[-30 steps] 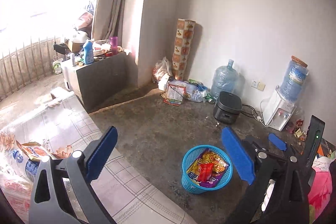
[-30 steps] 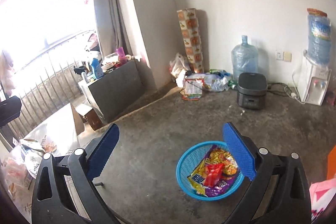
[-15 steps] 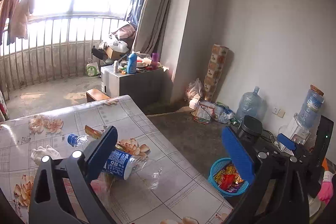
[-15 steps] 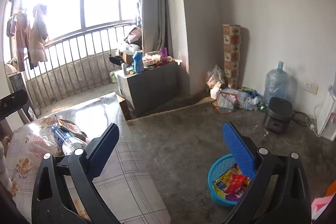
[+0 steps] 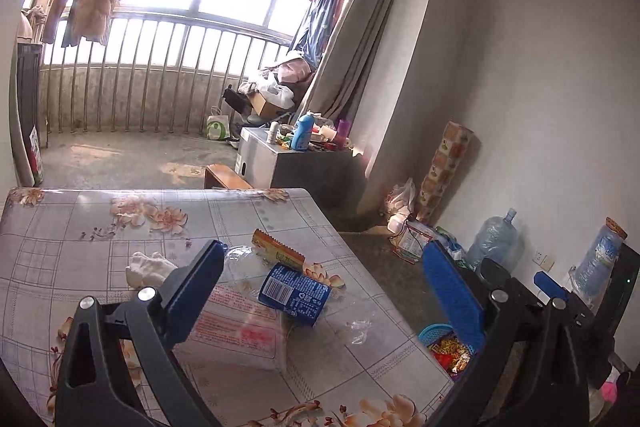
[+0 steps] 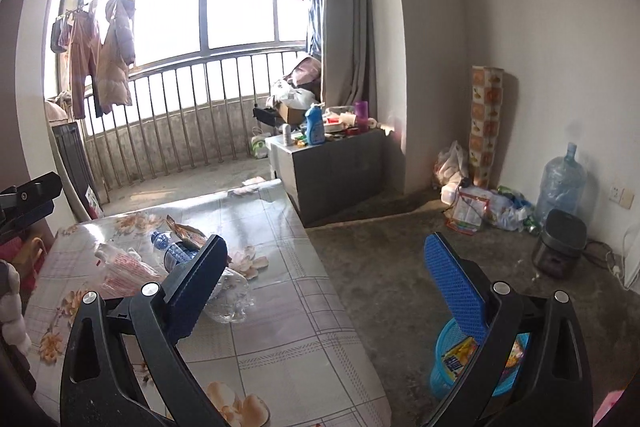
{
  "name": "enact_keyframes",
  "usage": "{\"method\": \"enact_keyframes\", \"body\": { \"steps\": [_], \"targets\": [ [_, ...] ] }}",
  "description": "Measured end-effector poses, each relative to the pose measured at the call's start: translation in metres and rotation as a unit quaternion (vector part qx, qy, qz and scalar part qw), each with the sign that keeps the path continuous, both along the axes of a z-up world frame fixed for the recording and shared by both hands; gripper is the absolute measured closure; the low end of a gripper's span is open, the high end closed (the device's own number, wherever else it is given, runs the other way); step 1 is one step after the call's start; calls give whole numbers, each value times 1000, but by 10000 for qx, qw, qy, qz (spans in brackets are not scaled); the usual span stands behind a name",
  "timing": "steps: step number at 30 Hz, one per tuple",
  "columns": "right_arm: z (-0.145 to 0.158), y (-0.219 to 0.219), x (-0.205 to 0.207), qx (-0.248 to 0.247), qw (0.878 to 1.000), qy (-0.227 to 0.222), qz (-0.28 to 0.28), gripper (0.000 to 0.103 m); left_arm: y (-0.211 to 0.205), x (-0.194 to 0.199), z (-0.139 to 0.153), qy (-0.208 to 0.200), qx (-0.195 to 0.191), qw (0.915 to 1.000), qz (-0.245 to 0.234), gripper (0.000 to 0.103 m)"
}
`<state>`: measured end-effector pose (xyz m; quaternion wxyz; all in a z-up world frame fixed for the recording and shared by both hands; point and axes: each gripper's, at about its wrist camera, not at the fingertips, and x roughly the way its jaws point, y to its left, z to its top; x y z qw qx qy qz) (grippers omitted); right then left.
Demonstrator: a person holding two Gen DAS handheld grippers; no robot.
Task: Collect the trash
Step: 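Move both tools back over the table toward the bottle and plastic bag, then reach the right tool to the yellow Enaak packet while the left tool reaches the clear plastic bag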
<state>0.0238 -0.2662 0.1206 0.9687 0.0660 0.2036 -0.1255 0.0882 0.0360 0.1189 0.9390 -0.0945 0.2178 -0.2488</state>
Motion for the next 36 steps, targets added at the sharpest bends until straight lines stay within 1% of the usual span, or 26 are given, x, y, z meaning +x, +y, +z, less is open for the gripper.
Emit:
{"method": "enact_keyframes", "body": {
  "steps": [5, 9, 12, 17, 22, 26, 28, 30, 33, 36],
  "targets": [
    [2, 6, 3, 127, 9998, -77, 102, 8, 23, -4, 3, -61, -47, 9998, 160, 6],
    [1, 0, 6, 362, 9993, -9, 106, 8, 41, -11, 5, -218, 5, 9991, 372, 6],
    [0, 2, 9, 559, 9982, 74, 200, 8, 54, -12, 2, -244, 84, 9983, 529, 6],
    [-5, 13, 22, 808, 9949, 254, 554, 8, 69, -4, -9, -70, 203, 9974, 694, 6],
    [-11, 27, 46, 1012, 9872, 459, 1140, 8, 74, 6, -25, 166, 279, 9977, 592, 6],
    [-13, 37, 78, 1122, 9756, 629, 1779, 10, 72, 14, -42, 313, 389, 9979, 425, 6],
    [-13, 44, 98, 1090, 9692, 691, 2099, 12, 69, 17, -53, 376, 474, 9975, 365, 6],
    [-14, 53, 119, 983, 9614, 818, 2436, 14, 67, 23, -64, 455, 560, 9968, 337, 9],
    [-22, 69, 154, 786, 9462, 1149, 2922, 14, 65, 36, -81, 677, 621, 9952, 338, 12],
    [-35, 88, 190, 550, 9281, 1631, 3303, 14, 63, 55, -99, 1056, 687, 9911, 424, 14]
  ]
}}
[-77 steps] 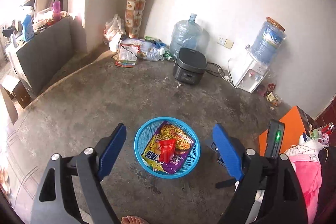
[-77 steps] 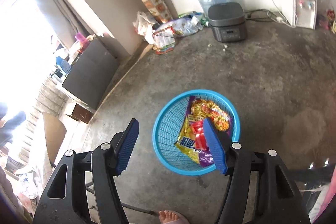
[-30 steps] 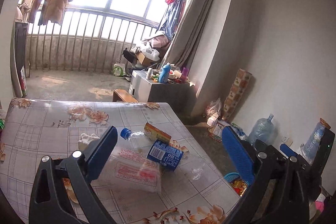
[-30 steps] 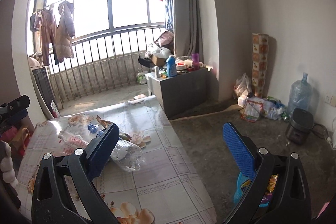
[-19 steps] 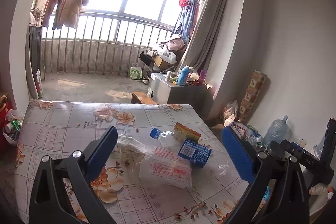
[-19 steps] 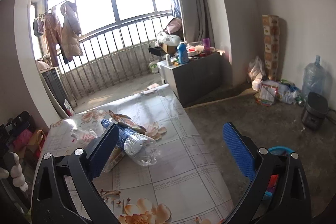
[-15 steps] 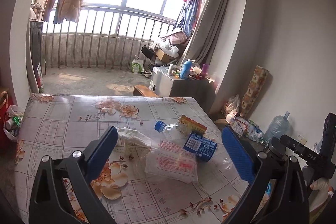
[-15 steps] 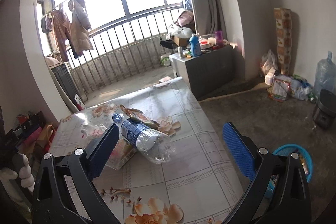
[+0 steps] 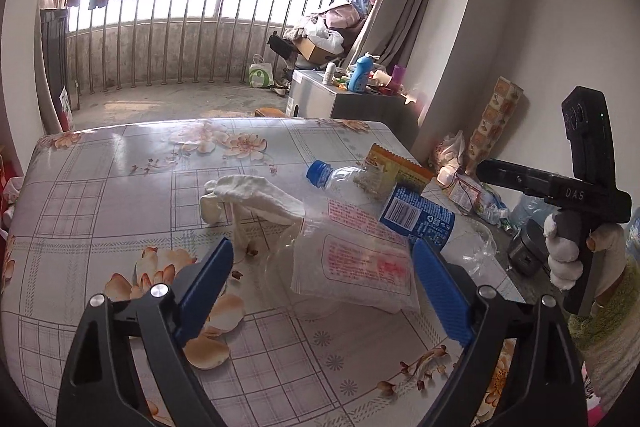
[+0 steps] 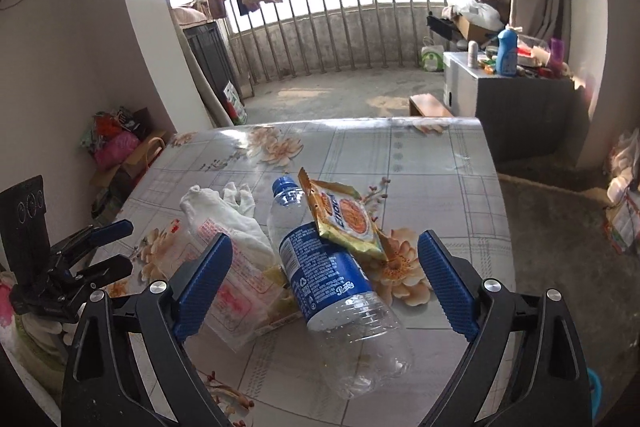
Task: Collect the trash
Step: 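Reach the right tool to the yellow Enaak packet while the left tool reaches the clear plastic bag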
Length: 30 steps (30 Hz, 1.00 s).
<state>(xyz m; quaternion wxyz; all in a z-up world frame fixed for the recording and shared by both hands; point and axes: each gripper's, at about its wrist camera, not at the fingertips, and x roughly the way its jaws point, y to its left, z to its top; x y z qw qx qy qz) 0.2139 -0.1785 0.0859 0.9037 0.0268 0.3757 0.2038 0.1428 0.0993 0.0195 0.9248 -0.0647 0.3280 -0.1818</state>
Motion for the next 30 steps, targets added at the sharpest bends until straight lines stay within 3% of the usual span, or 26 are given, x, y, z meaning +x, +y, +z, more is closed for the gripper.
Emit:
{"method": "enact_keyframes", "body": {
  "steps": [6, 12, 14, 20, 24, 30],
  "targets": [
    [-26, 26, 52, -586, 9920, 739, 839, 14, -10, 28, -30, 550, 62, 9985, 20, 14],
    [-58, 28, 82, -284, 9789, 1544, 1309, 15, -13, 45, -47, 805, -155, 9966, 3, 22],
    [-64, 24, 85, 47, 9750, 1800, 1303, 22, -13, 50, -52, 899, -273, 9956, -21, 29],
    [-70, 11, 78, 896, 9632, 2354, 937, 40, -6, 58, -57, 986, -750, 9922, -112, 38],
    [-68, 13, 61, 1105, 9598, 2467, 749, 45, 4, 56, -57, 1033, -1008, 9895, -121, 41],
    [-67, 20, 30, 1320, 9558, 2597, 399, 46, 13, 46, -55, 1063, -1193, 9870, -161, 49]
  ]
}}
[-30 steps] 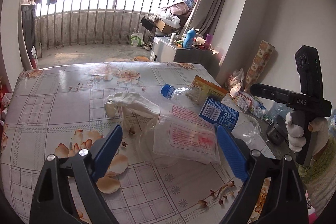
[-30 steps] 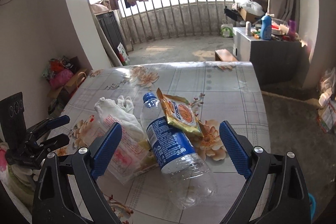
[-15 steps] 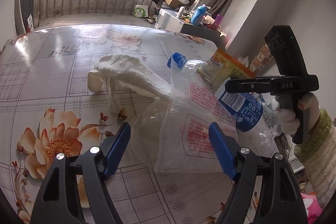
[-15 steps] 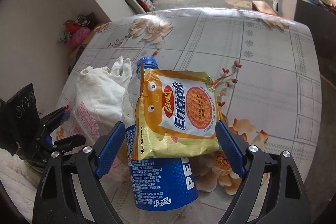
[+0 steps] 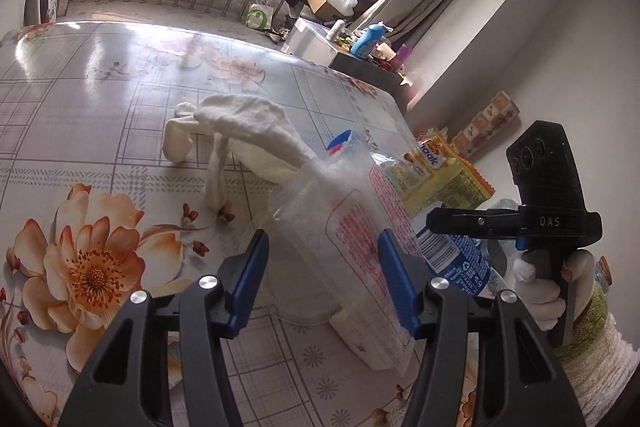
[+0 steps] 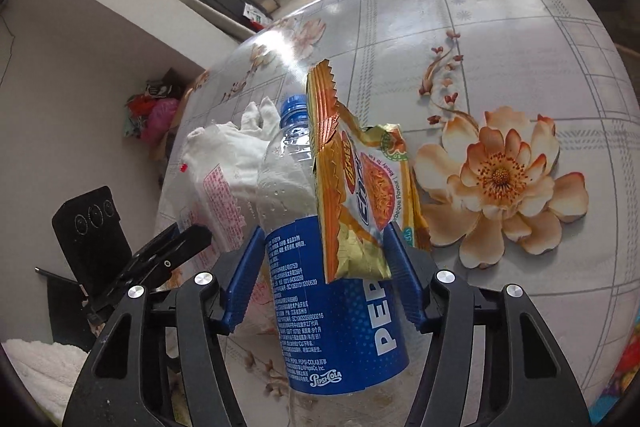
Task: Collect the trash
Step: 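Reach the right tool to the yellow Enaak packet while the left tool reaches the clear plastic bag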
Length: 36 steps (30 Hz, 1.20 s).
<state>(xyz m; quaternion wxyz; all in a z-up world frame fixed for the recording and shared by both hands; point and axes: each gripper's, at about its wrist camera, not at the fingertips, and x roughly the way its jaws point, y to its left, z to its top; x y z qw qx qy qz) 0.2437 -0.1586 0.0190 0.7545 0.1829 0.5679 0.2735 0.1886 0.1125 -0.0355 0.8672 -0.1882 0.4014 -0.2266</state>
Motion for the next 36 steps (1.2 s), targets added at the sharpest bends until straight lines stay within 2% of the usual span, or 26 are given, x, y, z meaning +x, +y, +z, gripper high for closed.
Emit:
{"method": "enact_keyframes", "body": {
  "steps": [5, 17, 23, 30, 36],
  "targets": [
    [3, 5, -41, 48, 9992, 23, -393, 47, 6, -17, -1, 132, -104, 9998, -137, 56],
    [12, 3, -115, 17, 9943, -86, -1062, 48, 5, -79, 0, 231, 103, 9980, -579, 56],
    [15, 1, -104, -332, 9909, -393, -1244, 42, 11, -77, 5, 165, 161, 9990, -380, 56],
    [23, -8, -113, -447, 9835, -689, -1613, 40, 17, -82, 14, 45, 209, 9993, -318, 56],
    [30, -15, -121, -670, 9735, -1020, -1934, 40, 19, -86, 23, -124, 16, 9993, -353, 63]
  ]
}}
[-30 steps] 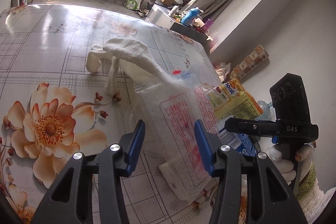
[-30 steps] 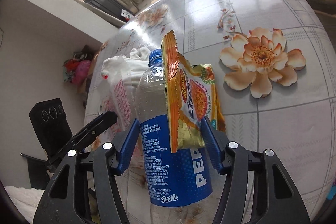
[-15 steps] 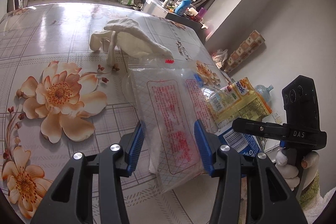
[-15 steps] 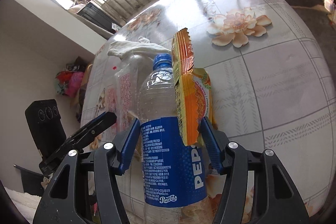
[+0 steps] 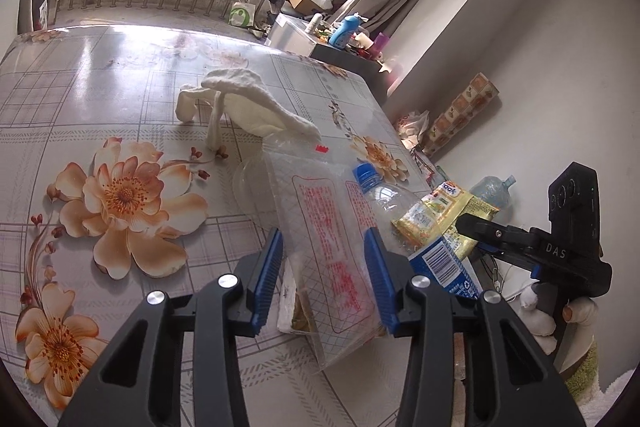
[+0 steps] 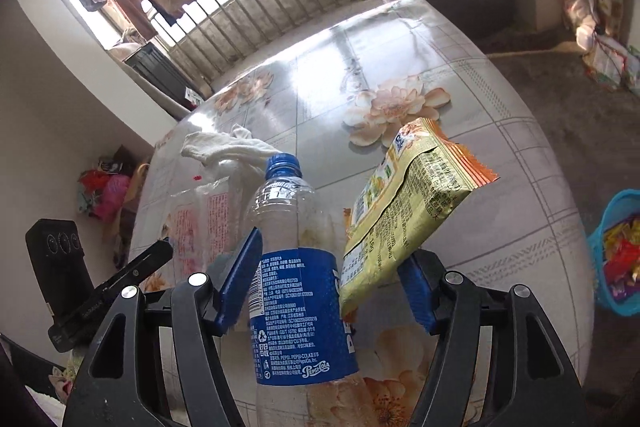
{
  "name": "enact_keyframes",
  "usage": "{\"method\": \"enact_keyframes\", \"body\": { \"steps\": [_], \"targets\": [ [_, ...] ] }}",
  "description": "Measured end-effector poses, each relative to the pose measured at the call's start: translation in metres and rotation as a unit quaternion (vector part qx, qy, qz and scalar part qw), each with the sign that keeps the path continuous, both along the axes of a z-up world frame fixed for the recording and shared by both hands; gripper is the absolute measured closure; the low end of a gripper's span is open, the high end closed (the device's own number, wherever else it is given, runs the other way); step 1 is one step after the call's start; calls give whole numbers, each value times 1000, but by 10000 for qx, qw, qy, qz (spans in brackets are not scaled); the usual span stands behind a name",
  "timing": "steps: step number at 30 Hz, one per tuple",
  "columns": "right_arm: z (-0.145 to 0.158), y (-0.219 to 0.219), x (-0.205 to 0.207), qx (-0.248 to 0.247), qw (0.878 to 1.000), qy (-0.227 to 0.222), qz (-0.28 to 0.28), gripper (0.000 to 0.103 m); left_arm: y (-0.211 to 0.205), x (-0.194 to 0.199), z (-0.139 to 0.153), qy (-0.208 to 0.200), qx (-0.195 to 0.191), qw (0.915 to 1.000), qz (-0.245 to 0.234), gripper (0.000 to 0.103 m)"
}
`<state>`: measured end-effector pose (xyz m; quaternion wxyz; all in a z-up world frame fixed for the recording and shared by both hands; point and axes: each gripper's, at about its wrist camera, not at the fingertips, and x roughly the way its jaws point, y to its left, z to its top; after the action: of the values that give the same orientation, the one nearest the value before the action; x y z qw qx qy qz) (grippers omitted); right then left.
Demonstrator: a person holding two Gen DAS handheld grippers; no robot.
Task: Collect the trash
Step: 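Reach the right tool to the yellow Enaak packet while the left tool reaches the clear plastic bag, then grasp the Enaak packet with the right tool while the left tool grasps the clear plastic bag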
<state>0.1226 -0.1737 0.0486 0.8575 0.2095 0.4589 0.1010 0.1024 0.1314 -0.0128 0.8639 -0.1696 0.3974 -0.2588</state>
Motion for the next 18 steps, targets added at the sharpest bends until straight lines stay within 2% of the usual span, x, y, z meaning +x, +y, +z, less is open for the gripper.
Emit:
{"method": "enact_keyframes", "body": {
  "steps": [4, 6, 9, 13, 18],
  "targets": [
    [-2, 0, -2, -21, 9999, -87, -104, 52, 2, -4, 5, -61, -156, 9998, -98, 72],
    [-6, 4, -3, -79, 9999, -65, -102, 64, 0, -5, 8, -99, -214, 9996, -155, 74],
    [-10, 0, -9, -78, 10000, -5, -51, 75, -4, -5, 12, -151, -341, 9990, -246, 76],
    [-14, 0, -10, -13, 10000, 52, -45, 82, -9, -5, 13, -67, -575, 9977, -349, 76],
    [-20, -7, -10, 290, 9994, 161, -116, 82, -13, -1, 7, 189, -837, 9951, -498, 76]
  ]
}}
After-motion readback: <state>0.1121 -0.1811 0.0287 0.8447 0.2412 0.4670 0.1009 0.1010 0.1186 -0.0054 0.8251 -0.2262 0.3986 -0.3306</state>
